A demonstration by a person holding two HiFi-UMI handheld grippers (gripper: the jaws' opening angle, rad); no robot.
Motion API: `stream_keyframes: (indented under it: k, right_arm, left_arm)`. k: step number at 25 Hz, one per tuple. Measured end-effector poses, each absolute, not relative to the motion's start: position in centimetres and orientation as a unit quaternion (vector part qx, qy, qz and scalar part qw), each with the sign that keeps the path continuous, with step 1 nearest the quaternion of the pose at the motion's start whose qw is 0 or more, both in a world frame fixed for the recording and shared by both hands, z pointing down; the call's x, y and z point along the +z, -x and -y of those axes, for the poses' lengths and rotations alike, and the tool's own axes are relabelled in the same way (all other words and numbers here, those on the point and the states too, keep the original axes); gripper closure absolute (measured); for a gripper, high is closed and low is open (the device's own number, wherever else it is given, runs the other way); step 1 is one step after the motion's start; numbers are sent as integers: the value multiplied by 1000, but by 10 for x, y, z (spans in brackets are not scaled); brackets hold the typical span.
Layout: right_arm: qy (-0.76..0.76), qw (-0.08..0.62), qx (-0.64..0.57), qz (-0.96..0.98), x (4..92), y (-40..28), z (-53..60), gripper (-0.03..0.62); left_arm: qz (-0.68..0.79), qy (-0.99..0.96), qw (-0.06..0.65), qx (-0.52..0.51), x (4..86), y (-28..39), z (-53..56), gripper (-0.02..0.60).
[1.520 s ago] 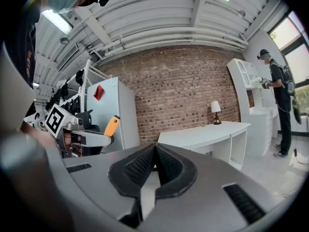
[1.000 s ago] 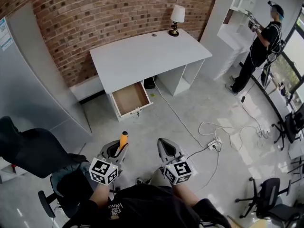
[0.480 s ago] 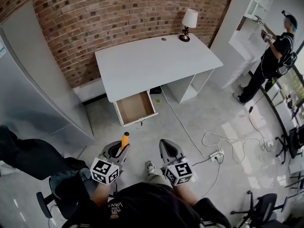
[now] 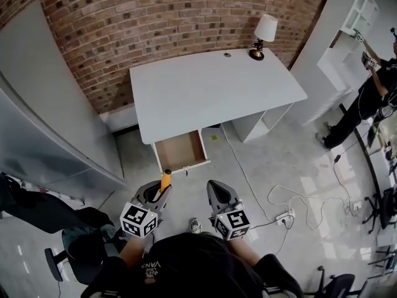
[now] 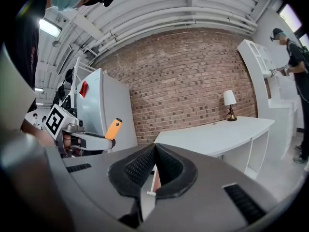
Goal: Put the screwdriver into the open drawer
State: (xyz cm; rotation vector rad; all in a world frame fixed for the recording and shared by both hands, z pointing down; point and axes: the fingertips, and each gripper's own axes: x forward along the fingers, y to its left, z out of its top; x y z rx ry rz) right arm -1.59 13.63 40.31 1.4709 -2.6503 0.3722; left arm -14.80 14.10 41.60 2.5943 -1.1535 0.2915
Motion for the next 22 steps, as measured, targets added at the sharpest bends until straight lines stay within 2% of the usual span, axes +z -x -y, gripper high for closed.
stream_keyframes:
  k: [11, 22]
  right_arm:
    - [-482, 63, 133, 864, 425, 20, -63, 600]
    - [-601, 47, 147, 784, 433, 51, 1, 600]
  left_arm:
    - [382, -900, 166, 127, 443, 149, -64, 489]
    - [227, -947, 152, 170, 467, 160, 25, 489]
